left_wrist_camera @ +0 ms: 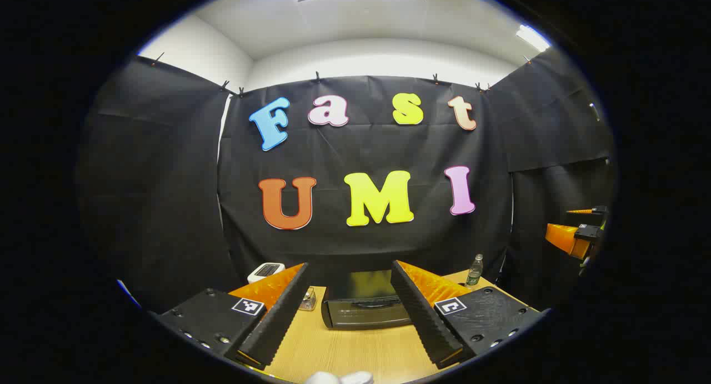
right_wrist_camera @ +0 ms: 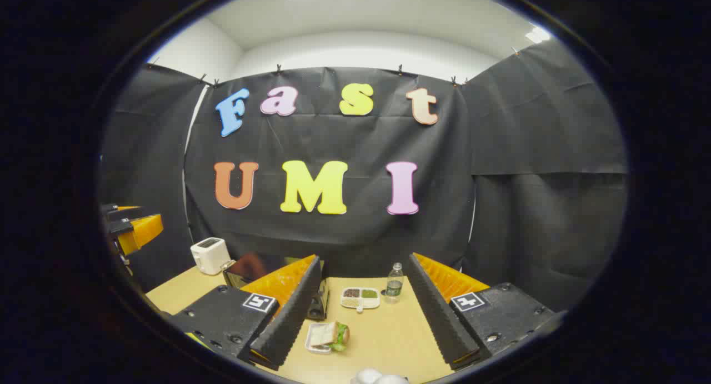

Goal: Open the electric oven with the left hand, put the food in, and close the electric oven.

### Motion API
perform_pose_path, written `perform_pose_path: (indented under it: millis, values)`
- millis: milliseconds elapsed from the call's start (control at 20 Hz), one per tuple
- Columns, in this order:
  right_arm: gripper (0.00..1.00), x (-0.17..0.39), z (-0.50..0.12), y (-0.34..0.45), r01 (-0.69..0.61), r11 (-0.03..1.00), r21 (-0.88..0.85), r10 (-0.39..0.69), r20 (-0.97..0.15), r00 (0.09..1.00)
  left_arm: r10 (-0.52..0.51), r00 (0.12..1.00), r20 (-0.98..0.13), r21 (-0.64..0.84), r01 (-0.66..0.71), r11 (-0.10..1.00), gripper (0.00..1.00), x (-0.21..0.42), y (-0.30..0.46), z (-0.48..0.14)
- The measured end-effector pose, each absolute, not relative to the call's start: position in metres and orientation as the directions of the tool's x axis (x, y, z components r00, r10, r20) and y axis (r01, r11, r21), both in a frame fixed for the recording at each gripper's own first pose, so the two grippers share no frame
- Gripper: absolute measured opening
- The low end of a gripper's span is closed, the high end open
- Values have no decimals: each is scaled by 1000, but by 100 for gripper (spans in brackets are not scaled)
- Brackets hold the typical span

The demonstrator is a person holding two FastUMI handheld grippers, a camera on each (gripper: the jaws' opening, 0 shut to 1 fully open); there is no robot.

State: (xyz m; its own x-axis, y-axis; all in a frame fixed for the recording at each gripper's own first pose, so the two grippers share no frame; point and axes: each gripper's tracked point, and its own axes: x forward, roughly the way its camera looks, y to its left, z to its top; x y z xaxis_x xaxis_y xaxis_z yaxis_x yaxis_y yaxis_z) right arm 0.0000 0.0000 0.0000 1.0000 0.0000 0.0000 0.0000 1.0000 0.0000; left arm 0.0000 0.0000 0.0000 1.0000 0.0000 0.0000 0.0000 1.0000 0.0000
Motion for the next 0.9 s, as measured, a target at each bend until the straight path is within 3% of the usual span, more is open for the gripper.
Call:
perform_pose_path:
  millis: [900]
  values:
    - [99, 16, 2, -18, 26, 999, -25, -26, -10, 1000, 23, 999, -25, -9, -23, 1000, 96, 52, -11, -24]
